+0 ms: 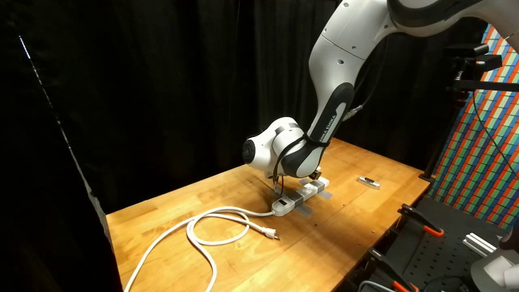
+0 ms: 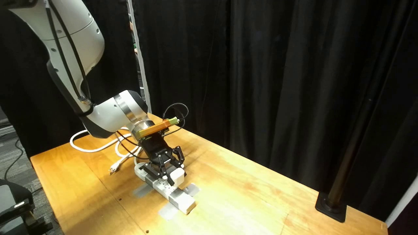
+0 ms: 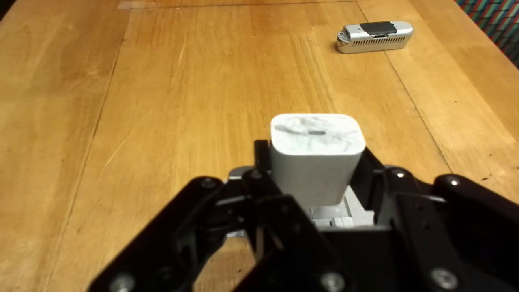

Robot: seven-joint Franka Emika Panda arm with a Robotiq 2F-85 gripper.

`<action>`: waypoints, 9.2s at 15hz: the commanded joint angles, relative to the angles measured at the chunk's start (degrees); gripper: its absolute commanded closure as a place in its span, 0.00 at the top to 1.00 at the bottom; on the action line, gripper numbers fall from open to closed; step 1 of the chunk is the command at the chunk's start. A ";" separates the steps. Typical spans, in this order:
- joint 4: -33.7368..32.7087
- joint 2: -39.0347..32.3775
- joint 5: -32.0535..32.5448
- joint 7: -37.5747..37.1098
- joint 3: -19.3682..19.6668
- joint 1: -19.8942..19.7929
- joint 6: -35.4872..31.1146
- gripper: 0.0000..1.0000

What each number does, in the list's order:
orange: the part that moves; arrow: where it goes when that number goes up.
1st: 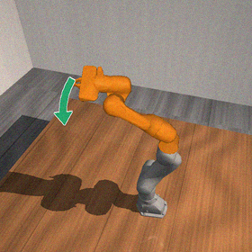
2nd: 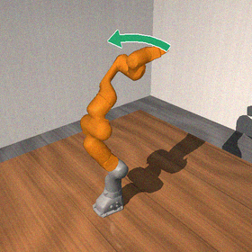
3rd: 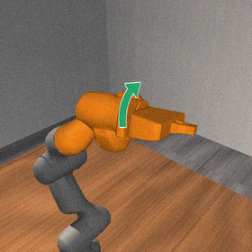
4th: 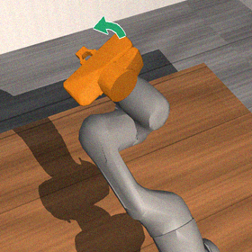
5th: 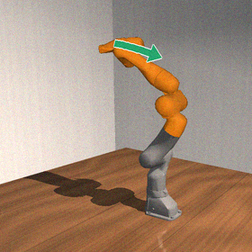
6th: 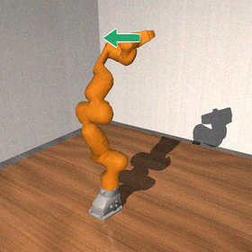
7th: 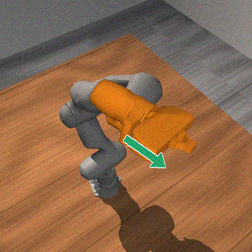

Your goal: Plug the charger head into the extension cord

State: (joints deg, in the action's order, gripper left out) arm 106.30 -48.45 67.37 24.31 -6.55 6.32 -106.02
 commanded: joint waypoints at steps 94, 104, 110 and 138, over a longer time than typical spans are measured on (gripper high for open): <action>1.33 -1.03 4.14 2.36 -0.63 -1.44 -3.64 0.23; 2.22 -1.70 4.90 2.96 -0.91 -0.93 -3.87 0.23; 3.16 -2.59 6.25 0.40 -1.12 0.08 -3.32 0.23; 8.04 -1.18 9.74 -10.66 -1.85 0.67 -3.18 0.23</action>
State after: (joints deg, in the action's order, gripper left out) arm 111.49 -49.16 76.80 18.49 -7.60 7.00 -106.93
